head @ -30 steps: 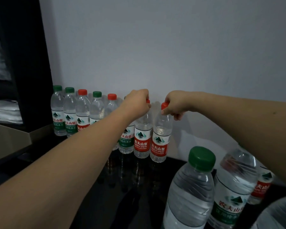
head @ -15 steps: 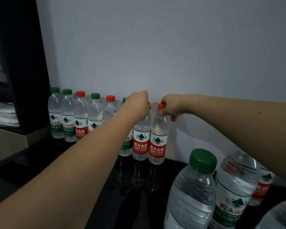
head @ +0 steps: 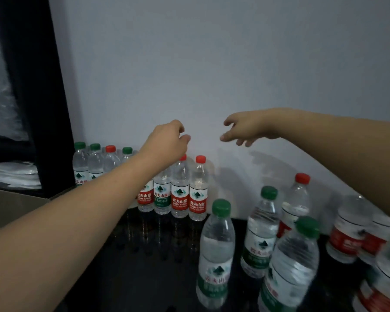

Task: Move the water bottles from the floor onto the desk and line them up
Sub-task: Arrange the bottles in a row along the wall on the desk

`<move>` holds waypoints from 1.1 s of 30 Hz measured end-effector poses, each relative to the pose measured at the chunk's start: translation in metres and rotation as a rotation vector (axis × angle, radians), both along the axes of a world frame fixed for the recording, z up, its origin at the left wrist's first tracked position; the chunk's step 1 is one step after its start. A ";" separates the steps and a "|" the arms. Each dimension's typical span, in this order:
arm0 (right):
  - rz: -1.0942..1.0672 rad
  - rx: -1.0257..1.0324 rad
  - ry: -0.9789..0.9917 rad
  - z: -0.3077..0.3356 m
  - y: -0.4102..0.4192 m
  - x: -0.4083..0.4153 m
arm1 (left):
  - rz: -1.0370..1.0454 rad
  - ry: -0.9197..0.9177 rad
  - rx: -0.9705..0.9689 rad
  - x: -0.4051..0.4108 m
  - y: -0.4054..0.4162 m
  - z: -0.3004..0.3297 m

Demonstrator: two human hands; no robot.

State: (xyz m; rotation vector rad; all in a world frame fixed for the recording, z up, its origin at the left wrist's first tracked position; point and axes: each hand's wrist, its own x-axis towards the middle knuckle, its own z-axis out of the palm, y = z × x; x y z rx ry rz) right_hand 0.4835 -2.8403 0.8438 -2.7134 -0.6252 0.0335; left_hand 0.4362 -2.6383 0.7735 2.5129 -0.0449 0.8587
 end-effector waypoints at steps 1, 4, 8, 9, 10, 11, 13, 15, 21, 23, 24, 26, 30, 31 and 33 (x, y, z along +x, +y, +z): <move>-0.002 0.028 -0.020 0.007 -0.010 -0.017 | -0.011 -0.004 0.004 -0.017 -0.005 0.005; -0.012 0.121 -0.064 0.012 -0.042 -0.070 | -0.039 0.013 0.035 -0.064 -0.024 0.018; -0.039 0.234 -0.147 -0.009 -0.083 -0.132 | -0.072 0.077 0.082 -0.116 -0.053 0.019; -0.055 0.262 -0.159 -0.017 -0.091 -0.145 | -0.074 0.097 0.092 -0.125 -0.061 0.017; -0.070 0.293 -0.159 -0.026 -0.097 -0.156 | -0.073 0.121 0.100 -0.134 -0.068 0.013; -0.083 0.318 -0.150 -0.036 -0.102 -0.165 | -0.069 0.144 0.102 -0.140 -0.074 0.008; -0.103 0.318 -0.122 -0.058 -0.109 -0.178 | -0.066 0.182 0.080 -0.148 -0.084 -0.006; -0.117 0.268 -0.099 -0.077 -0.114 -0.184 | -0.062 0.221 0.034 -0.150 -0.091 -0.022; -0.152 0.047 -0.073 -0.106 -0.123 -0.177 | -0.074 0.246 -0.056 -0.145 -0.104 -0.060; -0.146 -0.005 -0.088 -0.109 -0.123 -0.171 | -0.085 0.178 -0.070 -0.142 -0.106 -0.069; -0.142 -0.028 -0.106 -0.111 -0.122 -0.167 | -0.078 0.140 -0.083 -0.141 -0.107 -0.072; -0.140 -0.076 -0.139 -0.112 -0.118 -0.159 | -0.052 0.071 -0.068 -0.138 -0.107 -0.077; -0.156 -0.211 -0.169 -0.112 -0.109 -0.149 | -0.029 0.003 -0.009 -0.130 -0.105 -0.084; -0.164 -0.260 -0.177 -0.112 -0.107 -0.148 | -0.030 -0.010 -0.016 -0.128 -0.104 -0.086; -0.179 -0.392 -0.223 -0.114 -0.104 -0.147 | -0.031 -0.031 -0.020 -0.125 -0.102 -0.089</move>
